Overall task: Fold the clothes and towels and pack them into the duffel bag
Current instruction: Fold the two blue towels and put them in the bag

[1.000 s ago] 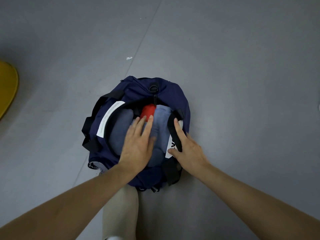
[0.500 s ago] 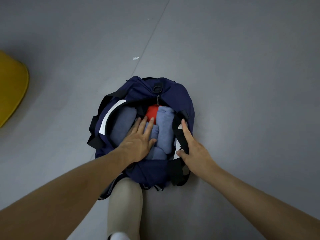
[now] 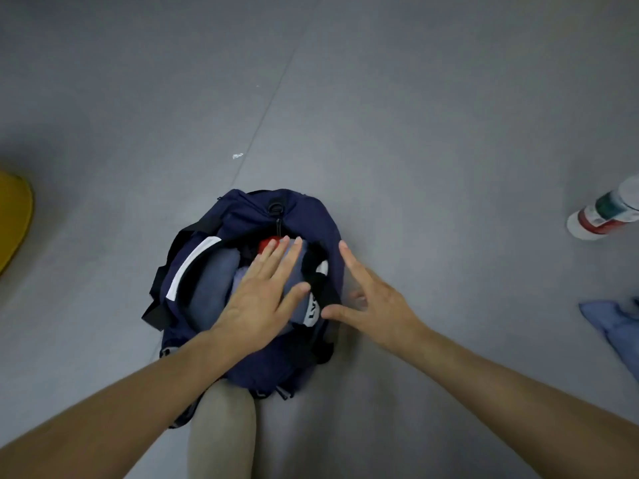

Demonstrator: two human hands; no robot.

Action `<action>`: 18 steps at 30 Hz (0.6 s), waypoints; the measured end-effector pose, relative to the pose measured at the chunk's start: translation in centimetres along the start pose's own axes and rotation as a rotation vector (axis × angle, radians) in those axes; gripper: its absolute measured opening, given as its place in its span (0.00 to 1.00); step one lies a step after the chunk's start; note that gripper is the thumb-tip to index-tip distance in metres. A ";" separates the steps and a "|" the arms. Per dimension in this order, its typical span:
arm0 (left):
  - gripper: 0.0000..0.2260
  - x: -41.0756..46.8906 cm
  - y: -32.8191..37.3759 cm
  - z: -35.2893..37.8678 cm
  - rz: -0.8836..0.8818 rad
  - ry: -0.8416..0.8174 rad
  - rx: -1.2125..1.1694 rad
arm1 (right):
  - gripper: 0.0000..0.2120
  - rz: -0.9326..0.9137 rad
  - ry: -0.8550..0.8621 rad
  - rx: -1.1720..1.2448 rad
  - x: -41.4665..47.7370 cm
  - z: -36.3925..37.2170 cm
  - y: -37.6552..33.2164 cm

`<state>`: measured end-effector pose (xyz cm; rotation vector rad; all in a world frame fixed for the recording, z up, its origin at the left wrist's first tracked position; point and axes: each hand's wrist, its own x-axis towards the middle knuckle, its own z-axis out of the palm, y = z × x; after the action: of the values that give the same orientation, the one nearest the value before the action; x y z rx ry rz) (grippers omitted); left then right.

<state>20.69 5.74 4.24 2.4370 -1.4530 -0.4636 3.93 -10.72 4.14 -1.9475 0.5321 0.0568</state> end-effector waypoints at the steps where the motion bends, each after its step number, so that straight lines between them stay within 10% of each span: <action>1: 0.32 0.5 1.9 -0.8 0.029 -0.005 -0.071 | 0.48 -0.002 -0.003 -0.007 -1.0 -1.4 0.1; 10: 0.33 3.5 19.7 4.6 0.253 -0.447 -0.104 | 0.38 0.237 0.237 -0.167 -16.4 -15.3 11.4; 18: 0.35 9.1 34.2 19.2 0.420 -0.505 -0.018 | 0.34 0.457 0.654 -0.327 -28.1 -16.1 26.9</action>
<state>-10.31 -19.39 -1.45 1.9920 -2.0780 -1.0305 -34.99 -24.33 -4.24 -2.1050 1.4712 -0.2252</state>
